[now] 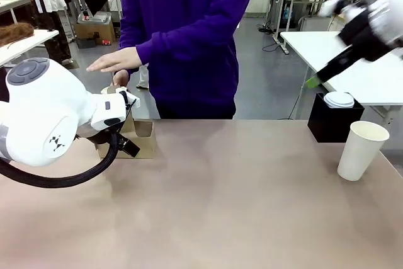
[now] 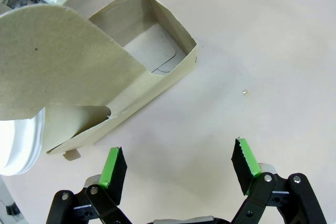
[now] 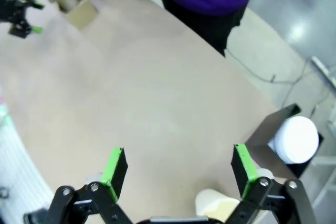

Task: Pour a drink into a cup and package it in a carrier.
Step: Pick up the 600 ml Paper Cup and place it in the middle top area of the table.

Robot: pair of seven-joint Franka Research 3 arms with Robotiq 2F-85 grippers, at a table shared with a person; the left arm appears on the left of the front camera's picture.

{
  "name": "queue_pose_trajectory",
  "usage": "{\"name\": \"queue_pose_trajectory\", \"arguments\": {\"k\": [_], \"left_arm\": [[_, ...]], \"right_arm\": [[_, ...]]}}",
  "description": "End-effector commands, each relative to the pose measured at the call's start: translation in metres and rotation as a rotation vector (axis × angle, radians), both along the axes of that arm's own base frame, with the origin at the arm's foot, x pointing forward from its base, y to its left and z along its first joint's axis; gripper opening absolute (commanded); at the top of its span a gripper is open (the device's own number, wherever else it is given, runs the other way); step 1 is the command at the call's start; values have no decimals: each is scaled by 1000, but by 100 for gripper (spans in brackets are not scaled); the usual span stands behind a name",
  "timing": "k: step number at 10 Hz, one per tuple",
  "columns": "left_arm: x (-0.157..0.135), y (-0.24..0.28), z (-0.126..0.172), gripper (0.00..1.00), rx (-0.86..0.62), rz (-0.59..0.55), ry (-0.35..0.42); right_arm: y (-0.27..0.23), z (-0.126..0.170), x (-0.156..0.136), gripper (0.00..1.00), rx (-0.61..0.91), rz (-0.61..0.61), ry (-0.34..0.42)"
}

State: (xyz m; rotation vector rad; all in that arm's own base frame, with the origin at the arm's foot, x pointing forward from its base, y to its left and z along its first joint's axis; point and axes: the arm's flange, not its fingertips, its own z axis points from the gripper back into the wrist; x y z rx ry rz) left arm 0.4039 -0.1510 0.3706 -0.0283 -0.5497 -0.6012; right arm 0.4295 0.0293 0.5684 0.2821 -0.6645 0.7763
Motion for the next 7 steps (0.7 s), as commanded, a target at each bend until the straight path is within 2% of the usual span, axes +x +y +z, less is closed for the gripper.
{"name": "queue_pose_trajectory", "arguments": {"k": [1,3,5,6,7], "left_arm": [[0,0,0,100,0,-1,0],[0,0,0,100,0,-1,0],[0,0,0,100,0,-1,0],[0,0,0,100,0,-1,0],[0,0,0,100,0,-1,0]], "right_arm": [[-70,1,-2,100,114,132,13],[-147,-16,-15,100,212,216,-74],[-210,-62,-29,100,349,292,-148],[-240,-92,-31,100,444,314,-161],[-257,-113,-34,100,504,331,-192]]}}
